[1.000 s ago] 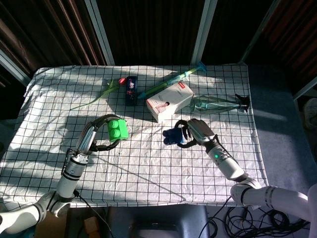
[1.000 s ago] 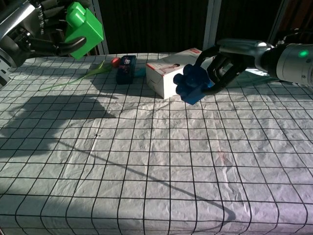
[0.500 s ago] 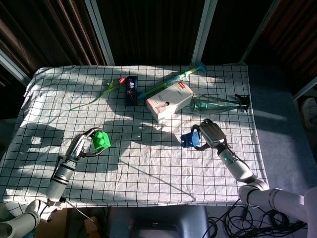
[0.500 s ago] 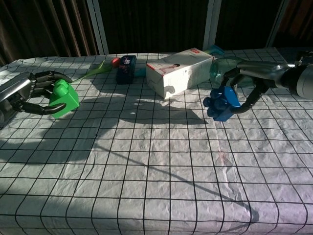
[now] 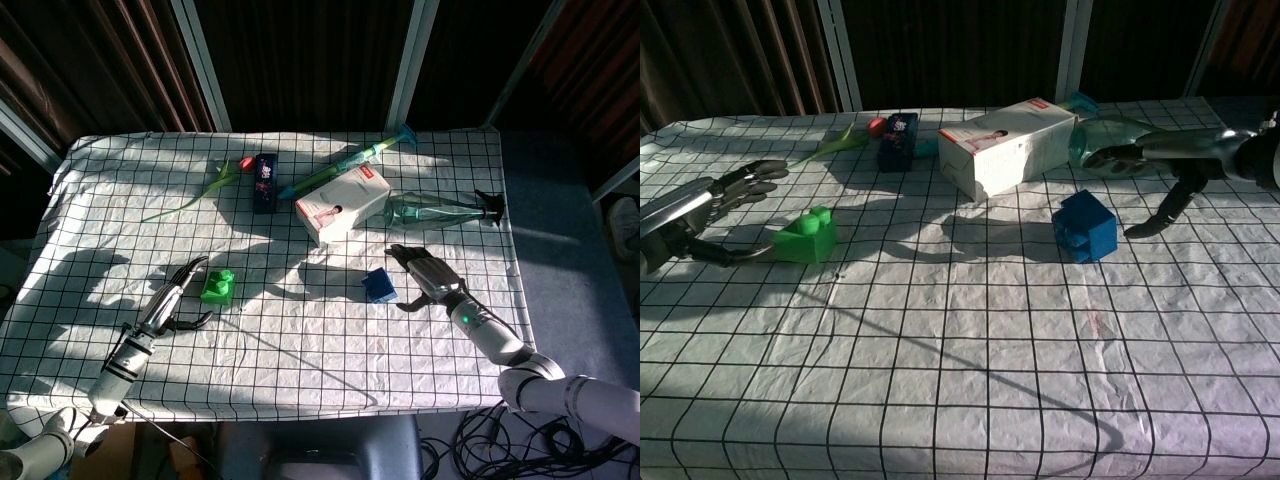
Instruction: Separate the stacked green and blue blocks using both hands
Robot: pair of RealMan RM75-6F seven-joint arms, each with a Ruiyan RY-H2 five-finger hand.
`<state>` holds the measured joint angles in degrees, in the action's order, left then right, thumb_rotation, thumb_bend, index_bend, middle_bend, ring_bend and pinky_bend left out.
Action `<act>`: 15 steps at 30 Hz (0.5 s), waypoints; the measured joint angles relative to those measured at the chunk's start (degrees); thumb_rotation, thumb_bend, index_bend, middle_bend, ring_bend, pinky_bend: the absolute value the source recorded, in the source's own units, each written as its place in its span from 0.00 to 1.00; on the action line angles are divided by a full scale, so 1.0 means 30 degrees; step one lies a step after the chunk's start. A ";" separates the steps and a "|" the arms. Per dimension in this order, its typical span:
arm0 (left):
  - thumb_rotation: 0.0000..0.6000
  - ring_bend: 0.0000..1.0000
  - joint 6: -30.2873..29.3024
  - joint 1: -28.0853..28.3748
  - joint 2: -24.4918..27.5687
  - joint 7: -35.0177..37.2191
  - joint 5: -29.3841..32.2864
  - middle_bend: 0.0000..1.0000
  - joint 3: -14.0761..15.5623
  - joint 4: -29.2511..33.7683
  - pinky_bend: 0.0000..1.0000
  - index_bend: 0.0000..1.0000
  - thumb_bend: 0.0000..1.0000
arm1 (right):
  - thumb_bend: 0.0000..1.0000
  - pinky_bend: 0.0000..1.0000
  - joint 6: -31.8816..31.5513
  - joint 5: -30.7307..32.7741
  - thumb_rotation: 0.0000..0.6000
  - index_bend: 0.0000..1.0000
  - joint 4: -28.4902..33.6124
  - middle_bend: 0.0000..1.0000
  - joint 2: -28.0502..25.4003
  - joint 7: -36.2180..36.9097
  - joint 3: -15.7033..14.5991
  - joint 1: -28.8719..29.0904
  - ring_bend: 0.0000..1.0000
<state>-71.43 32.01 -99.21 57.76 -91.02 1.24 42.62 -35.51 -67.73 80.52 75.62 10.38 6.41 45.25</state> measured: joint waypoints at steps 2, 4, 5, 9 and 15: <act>1.00 0.00 -0.0352 -0.0097 0.0363 -0.0548 -0.0203 0.00 0.0129 0.0214 0.00 0.00 0.28 | 0.14 0.00 0.0124 -0.0636 1.00 0.00 0.0671 0.00 -0.0722 0.1061 0.0132 -0.0115 0.00; 1.00 0.00 -0.0764 -0.0255 0.1006 -0.0915 -0.0383 0.00 0.0241 0.0796 0.00 0.00 0.28 | 0.14 0.00 -0.0042 -0.1326 1.00 0.00 0.1313 0.00 -0.1390 0.1829 0.0225 -0.0316 0.00; 1.00 0.00 -0.1010 -0.0347 0.1279 -0.0927 -0.0458 0.00 0.0268 0.1076 0.00 0.00 0.28 | 0.14 0.00 -0.0319 -0.1779 1.00 0.00 0.1786 0.00 -0.1903 0.2202 0.0262 -0.0511 0.00; 1.00 0.00 -0.3353 -0.1130 0.2681 -0.1462 -0.0841 0.00 0.0362 0.1956 0.00 0.00 0.30 | 0.14 0.00 -0.1997 -0.2962 1.00 0.00 0.3243 0.00 -0.3644 0.2366 0.0136 -0.1468 0.00; 1.00 0.00 -0.5767 -0.3366 0.6057 -0.6549 -0.0582 0.00 0.0761 0.3681 0.00 0.00 0.33 | 0.14 0.00 -0.6093 -0.3793 1.00 0.00 0.5453 0.00 -0.5962 -0.0675 -0.0881 -0.4214 0.00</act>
<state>-88.73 21.91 -81.05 38.11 -92.77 3.52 53.66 -53.79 -79.11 96.88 57.73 8.35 3.77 32.60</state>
